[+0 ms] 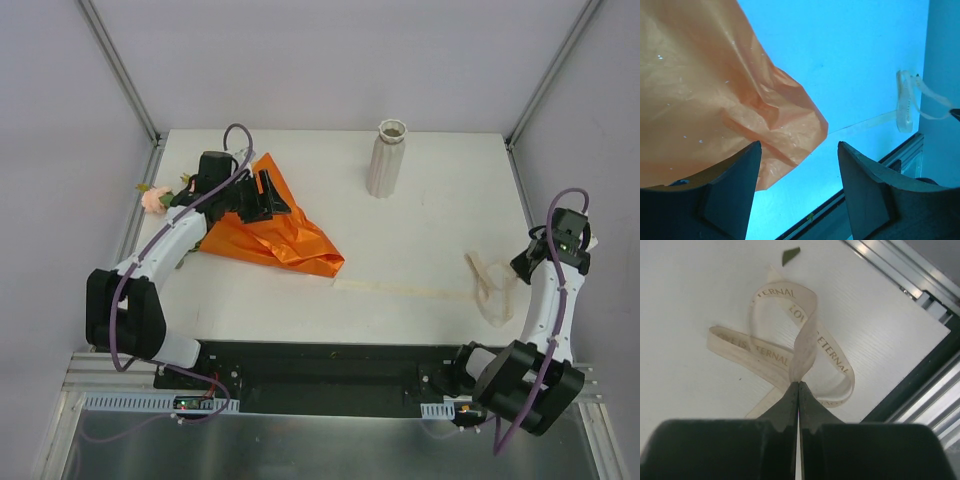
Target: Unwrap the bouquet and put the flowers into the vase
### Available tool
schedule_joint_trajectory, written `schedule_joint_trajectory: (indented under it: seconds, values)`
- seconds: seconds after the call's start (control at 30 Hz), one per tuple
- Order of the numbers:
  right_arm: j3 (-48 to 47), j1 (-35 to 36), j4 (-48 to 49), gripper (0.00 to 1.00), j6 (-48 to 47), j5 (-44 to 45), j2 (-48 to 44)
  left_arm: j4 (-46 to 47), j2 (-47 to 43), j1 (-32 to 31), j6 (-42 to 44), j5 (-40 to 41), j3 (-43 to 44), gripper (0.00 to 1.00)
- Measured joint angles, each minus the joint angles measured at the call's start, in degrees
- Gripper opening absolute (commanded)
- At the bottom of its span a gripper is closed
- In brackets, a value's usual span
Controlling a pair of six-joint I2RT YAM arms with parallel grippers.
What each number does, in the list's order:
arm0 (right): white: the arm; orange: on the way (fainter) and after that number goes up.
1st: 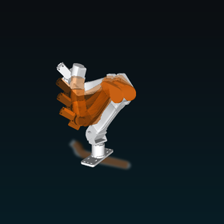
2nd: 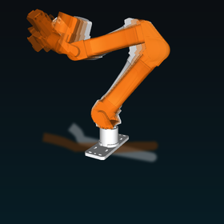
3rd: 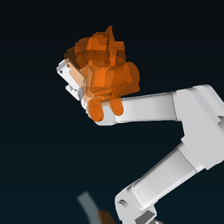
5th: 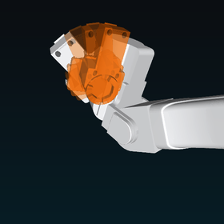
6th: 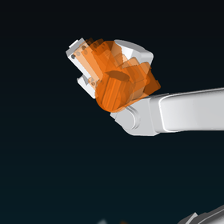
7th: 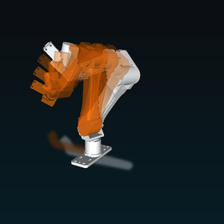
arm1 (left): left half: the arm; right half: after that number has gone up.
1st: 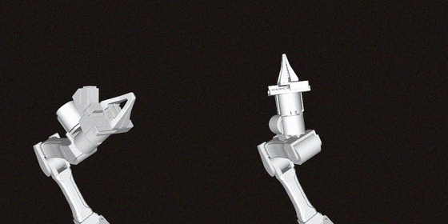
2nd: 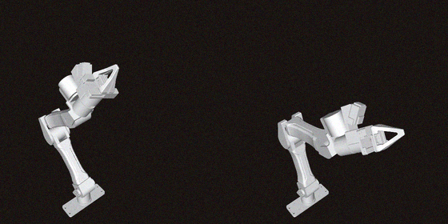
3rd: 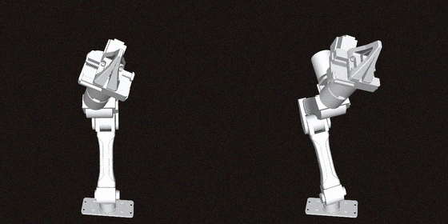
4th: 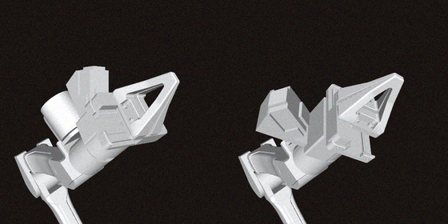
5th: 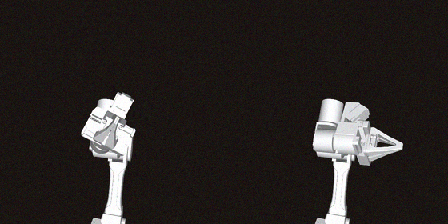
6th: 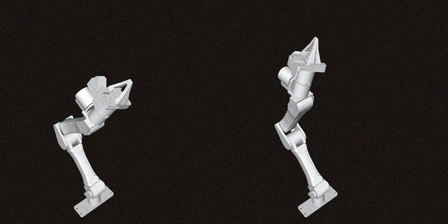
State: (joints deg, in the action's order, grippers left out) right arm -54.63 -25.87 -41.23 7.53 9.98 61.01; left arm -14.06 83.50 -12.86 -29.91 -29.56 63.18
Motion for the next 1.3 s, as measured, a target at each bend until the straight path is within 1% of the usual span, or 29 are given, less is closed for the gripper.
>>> schedule_joint_trajectory:
  seconds: [0.1, 0.23, 0.27, 0.33, 0.37, 0.4, 0.43, 0.5, 0.53, 0.57, 0.6, 0.63, 0.7, 0.83, 0.9, 1.0, 1.13, 1.2, 1.3]
  values:
    - [2.8, -1.8, -0.8, 0.01, 1.7, -0.3, 1.4, -0.1, -2.2, -1.0, 0.5, -0.6, 0.0, 0.63]
    - [2.8, -1.8, 0.3, 0.01, 2.5, -0.5, 1.3, -0.3, -4.8, -3.3, 1.0, -1.9, 0.1, 0.64]
    - [2.8, -1.8, 0.5, 0.03, 2.5, -0.9, 1.3, -0.4, -5.4, -3.8, 1.0, -2.1, 0.1, 0.64]
    - [2.8, -1.4, 0.8, 0.16, 2.4, -2.0, 1.2, -0.4, -6.4, -4.9, 1.1, -2.8, 0.1, 0.64]
    - [2.9, -1.2, 1.0, 0.37, 2.4, -2.8, 1.1, -0.4, -6.8, -5.3, 1.1, -3.1, 0.1, 0.64]
    - [3.2, -0.9, 1.3, 0.48, 2.0, -3.8, 0.9, -0.4, -7.1, -5.7, 1.1, -3.5, 0.1, 0.64]
    - [3.6, -0.7, 1.5, 0.55, 1.6, -5.0, 0.7, -0.4, -7.1, -6.1, 1.1, -3.8, 0.1, 0.64]
    - [4.4, -0.3, 1.1, 0.57, 0.5, -6.7, 0.7, -0.4, -7.1, -6.7, 1.0, -4.7, 0.1, 0.64]
    - [4.8, 0.0, 0.7, 0.62, 0.0, -7.5, 0.8, -0.4, -7.1, -7.0, 1.0, -5.1, 0.1, 0.64]
    - [4.9, 0.4, -0.1, 0.62, -0.1, -7.6, 0.8, -0.4, -7.1, -7.1, 1.0, -5.5, 0.1, 0.64]
    - [5.0, 1.6, -0.9, 0.65, -0.2, -6.6, 0.7, -0.4, -7.1, -7.4, 1.0, -6.1, 0.1, 0.64]
    - [5.0, 3.9, -1.8, 0.66, 0.1, -5.4, 0.4, -0.4, -7.1, -7.5, 1.0, -6.4, 0.1, 0.64]
    - [5.0, 11.0, -3.1, 0.66, 0.9, -3.0, -0.7, -0.4, -7.1, -7.5, 1.0, -6.9, 0.1, 0.65]
    - [5.4, 28.9, -3.1, 0.65, 5.9, -1.2, -0.9, -0.4, -7.1, -7.8, 1.0, -7.7, 0.1, 0.66]
    - [6.6, 35.9, -1.3, 0.64, 9.1, -1.2, 1.7, -0.4, -7.1, -7.8, 1.0, -7.7, 0.1, 0.67]
    - [7.5, 44.5, 1.7, 0.62, 13.1, -1.5, 10.1, -0.4, -7.1, -7.8, 1.1, -7.6, 0.1, 0.68]
    - [7.9, 48.1, 6.9, 0.60, 16.6, -2.5, 20.0, -0.4, -7.1, -8.2, 1.2, -7.0, 0.1, 0.70]
    - [8.4, 48.3, 8.9, 0.60, 17.9, -3.0, 22.1, -0.4, -7.3, -8.5, 1.2, -6.8, 0.1, 0.70]
    - [9.0, 48.3, 10.8, 0.59, 19.0, -2.9, 22.5, -0.4, -7.9, -8.6, 1.2, -6.4, 0.1, 0.71]
